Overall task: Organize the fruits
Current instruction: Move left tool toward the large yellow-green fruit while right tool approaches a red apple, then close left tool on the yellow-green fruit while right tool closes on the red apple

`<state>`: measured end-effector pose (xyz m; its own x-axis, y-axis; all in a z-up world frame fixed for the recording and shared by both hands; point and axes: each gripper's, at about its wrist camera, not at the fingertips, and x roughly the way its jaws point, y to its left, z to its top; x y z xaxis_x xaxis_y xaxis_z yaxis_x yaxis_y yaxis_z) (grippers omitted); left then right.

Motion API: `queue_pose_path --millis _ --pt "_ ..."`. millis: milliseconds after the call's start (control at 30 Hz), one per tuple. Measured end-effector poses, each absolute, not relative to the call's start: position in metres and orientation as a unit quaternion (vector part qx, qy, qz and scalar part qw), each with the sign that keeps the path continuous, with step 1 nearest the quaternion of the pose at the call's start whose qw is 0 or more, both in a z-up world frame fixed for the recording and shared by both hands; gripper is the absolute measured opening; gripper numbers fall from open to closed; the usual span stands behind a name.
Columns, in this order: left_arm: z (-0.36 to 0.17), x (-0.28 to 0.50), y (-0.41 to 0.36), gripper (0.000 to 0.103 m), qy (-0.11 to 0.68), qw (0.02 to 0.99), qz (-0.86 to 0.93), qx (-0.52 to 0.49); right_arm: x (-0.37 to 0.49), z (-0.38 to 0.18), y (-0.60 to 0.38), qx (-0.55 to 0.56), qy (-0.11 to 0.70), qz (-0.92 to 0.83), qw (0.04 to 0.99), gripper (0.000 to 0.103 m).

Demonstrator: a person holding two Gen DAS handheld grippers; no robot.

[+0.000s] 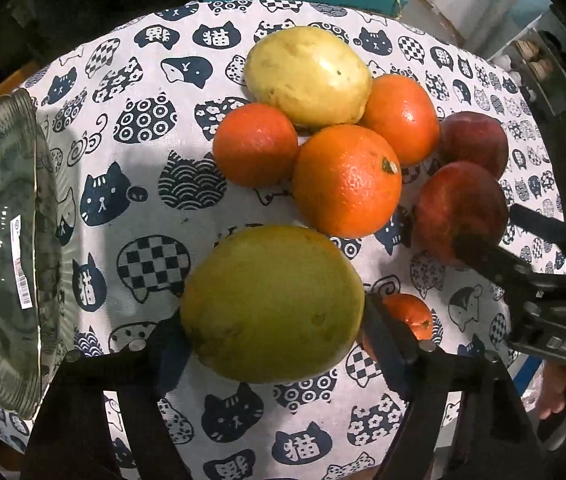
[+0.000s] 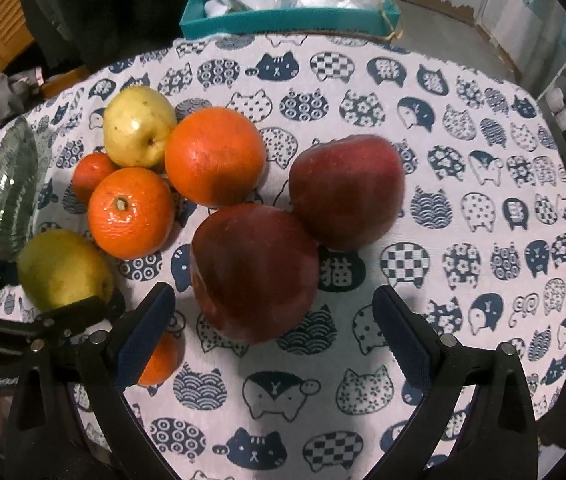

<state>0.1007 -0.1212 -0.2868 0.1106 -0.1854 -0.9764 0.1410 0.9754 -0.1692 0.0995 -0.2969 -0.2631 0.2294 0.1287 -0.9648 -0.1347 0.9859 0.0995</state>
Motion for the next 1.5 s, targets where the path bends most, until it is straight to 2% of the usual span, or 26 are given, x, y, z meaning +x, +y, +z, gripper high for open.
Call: queue_pose_path --millis 300,533,833,1133,1500 --pt "-0.285 0.102 -0.114 0.079 0.656 0.745 -0.117 -0.036 0.114 -0.285 -0.288 0.01 0.635 0.098 0.766 0.089" --pt "-0.283 0.097 -0.111 0.079 0.648 0.751 -0.119 -0.04 0.121 -0.3 -0.281 0.003 0.643 0.104 0.759 0.072" --pt "-0.261 0.089 -0.102 0.079 0.622 0.773 -0.116 -0.036 0.107 -0.29 -0.278 -0.027 0.621 0.096 0.777 0.071" --pt "-0.228 0.081 -0.087 0.079 0.583 0.804 -0.11 -0.025 0.095 -0.257 -0.273 -0.021 0.586 0.096 0.805 0.064" --pt "-0.228 0.078 -0.087 0.079 0.587 0.802 -0.106 -0.027 0.104 -0.27 -0.277 -0.016 0.603 0.1 0.792 0.067"
